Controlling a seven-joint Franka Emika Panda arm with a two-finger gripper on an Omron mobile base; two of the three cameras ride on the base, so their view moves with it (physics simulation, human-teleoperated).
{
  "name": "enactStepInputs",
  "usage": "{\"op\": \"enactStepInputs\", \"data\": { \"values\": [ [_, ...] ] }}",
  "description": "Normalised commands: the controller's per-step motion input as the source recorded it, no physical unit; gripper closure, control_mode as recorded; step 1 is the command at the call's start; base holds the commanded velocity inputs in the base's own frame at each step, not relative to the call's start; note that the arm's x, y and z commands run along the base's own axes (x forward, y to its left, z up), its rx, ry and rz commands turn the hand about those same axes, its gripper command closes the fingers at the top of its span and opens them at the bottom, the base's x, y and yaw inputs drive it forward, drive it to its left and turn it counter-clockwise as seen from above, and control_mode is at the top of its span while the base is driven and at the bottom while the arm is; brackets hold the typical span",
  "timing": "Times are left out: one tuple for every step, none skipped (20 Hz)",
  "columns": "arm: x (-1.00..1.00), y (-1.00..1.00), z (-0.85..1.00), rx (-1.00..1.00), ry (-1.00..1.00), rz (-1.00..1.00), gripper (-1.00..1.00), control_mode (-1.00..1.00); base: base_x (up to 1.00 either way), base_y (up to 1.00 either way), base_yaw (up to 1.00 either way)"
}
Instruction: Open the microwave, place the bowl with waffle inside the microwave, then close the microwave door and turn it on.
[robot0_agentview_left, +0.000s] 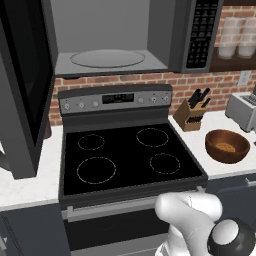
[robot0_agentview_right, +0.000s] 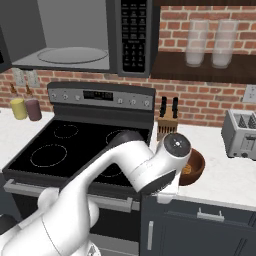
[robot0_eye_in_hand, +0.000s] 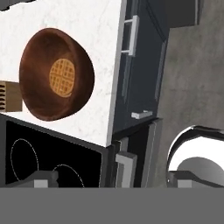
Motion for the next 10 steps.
{"op": "enactStepInputs", "data": {
  "values": [
    [0.49, 0.0, -0.15, 0.0, 0.07, 0.07, -1.0, -1.0, 0.0, 0.0, 0.0],
    [0.48, -0.01, -0.16, 0.0, 0.07, 0.05, -1.0, -1.0, 0.0, 0.0, 0.0],
    [0.36, -0.06, -0.19, 0.0, 0.05, 0.02, -1.0, -1.0, 0.0, 0.0, 0.0],
    [0.31, -0.16, -0.25, 0.0, 0.05, 0.0, -1.0, -1.0, 0.0, 0.0, 0.0],
    [0.26, -0.26, -0.3, 0.01, 0.04, 0.0, -1.0, -1.0, 0.0, 0.0, 0.0],
    [0.24, -0.24, -0.31, 0.01, 0.02, 0.0, -1.0, -1.0, 0.0, 0.0, 0.0],
    [0.26, -0.24, -0.3, 0.0, 0.03, 0.0, -1.0, -1.0, 0.0, 0.0, 0.0],
    [0.26, -0.27, -0.29, 0.01, 0.03, 0.0, -1.0, -1.0, 0.0, 0.0, 0.0],
    [0.18, -0.32, -0.29, 0.03, 0.0, 0.0, -1.0, -1.0, 0.0, 0.0, 0.0],
    [0.16, -0.35, -0.31, 0.03, 0.0, 0.0, -1.0, -1.0, 0.0, 0.0, 0.0]
  ]
}}
